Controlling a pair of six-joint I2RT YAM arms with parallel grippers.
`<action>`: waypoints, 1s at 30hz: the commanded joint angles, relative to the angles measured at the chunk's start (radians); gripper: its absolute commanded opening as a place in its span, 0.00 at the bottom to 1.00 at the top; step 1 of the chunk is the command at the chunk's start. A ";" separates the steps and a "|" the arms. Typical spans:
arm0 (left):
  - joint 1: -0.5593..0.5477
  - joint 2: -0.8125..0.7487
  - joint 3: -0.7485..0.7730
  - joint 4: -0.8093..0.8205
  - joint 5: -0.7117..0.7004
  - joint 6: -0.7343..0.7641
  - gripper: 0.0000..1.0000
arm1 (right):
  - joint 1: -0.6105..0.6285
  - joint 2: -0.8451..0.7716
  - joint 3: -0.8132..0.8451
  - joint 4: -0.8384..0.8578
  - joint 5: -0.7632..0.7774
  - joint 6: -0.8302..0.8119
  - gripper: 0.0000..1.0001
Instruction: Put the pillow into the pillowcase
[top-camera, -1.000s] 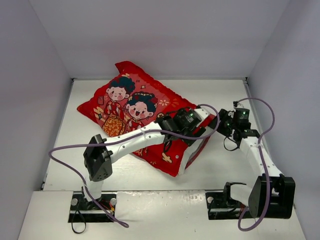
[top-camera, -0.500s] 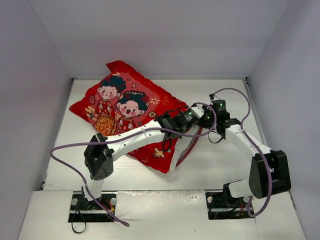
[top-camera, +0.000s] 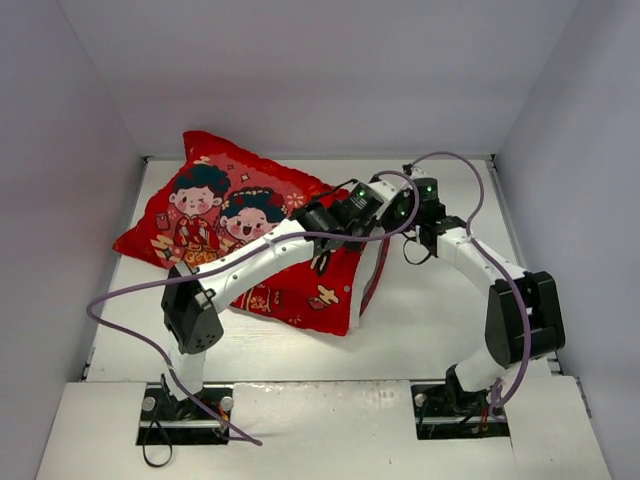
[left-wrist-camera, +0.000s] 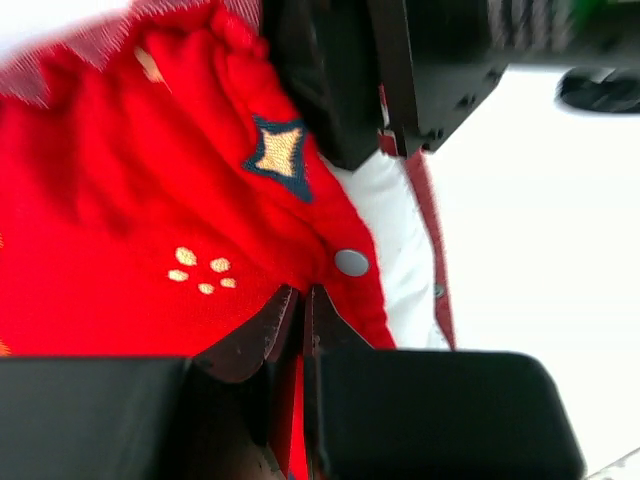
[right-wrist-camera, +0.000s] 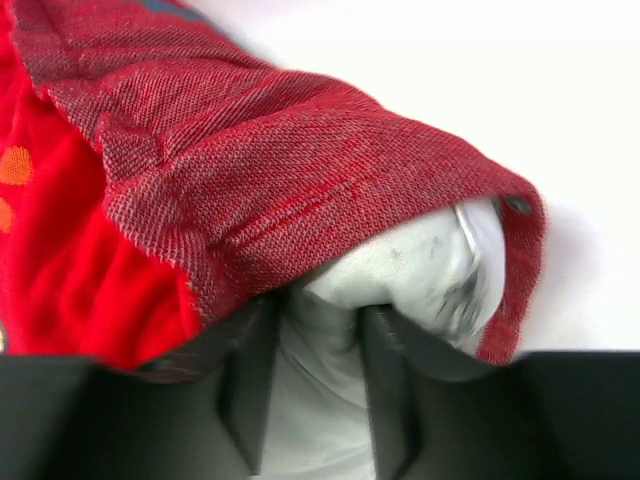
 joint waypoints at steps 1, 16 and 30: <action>-0.010 -0.070 0.099 0.078 0.067 -0.014 0.00 | -0.071 -0.094 -0.037 0.099 -0.072 -0.016 0.41; 0.025 -0.015 0.180 0.081 0.116 -0.007 0.00 | -0.126 -0.157 -0.278 0.174 -0.262 -0.013 0.43; -0.007 0.065 0.501 0.084 0.395 -0.143 0.00 | 0.175 0.234 -0.005 0.771 -0.450 0.259 0.00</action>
